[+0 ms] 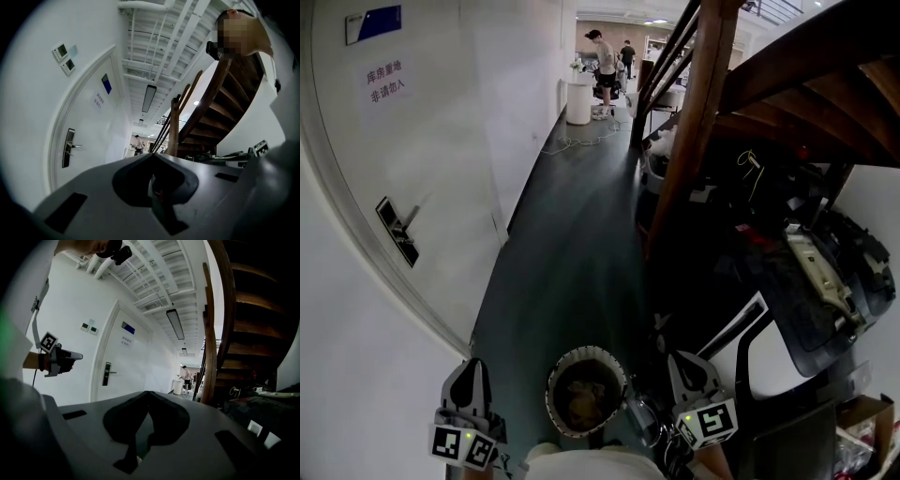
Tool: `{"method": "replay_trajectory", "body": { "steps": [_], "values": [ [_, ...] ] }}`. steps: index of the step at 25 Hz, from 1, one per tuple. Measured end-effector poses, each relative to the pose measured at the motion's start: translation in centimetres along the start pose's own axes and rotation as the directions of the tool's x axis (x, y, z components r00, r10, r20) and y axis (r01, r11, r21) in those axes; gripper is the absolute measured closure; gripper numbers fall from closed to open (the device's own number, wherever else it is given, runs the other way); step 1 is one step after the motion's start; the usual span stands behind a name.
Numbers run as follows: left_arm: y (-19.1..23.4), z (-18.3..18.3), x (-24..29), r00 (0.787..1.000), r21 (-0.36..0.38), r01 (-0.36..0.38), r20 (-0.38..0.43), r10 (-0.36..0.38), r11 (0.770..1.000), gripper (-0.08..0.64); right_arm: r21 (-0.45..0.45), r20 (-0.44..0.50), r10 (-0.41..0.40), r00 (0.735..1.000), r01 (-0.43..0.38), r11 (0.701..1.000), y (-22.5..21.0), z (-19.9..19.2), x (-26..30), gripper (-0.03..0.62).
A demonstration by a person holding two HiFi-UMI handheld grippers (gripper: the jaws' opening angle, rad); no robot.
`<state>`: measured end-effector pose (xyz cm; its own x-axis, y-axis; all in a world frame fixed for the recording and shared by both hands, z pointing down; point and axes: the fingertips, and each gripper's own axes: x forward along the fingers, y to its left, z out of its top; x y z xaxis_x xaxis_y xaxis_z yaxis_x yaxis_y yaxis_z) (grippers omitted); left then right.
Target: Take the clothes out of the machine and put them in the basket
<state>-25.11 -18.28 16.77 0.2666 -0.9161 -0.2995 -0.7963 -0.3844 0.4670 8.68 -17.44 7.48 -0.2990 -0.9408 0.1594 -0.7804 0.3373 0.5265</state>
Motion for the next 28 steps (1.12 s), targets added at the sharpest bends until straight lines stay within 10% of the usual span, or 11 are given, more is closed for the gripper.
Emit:
{"method": "replay_trajectory", "body": {
  "steps": [28],
  "values": [
    [0.5,-1.1,1.2,0.999,-0.046,0.045,0.010,-0.045,0.998,0.546,-0.011,-0.016,0.068,0.998,-0.068,0.998,4.5,0.1,2.0,0.578]
  ]
}}
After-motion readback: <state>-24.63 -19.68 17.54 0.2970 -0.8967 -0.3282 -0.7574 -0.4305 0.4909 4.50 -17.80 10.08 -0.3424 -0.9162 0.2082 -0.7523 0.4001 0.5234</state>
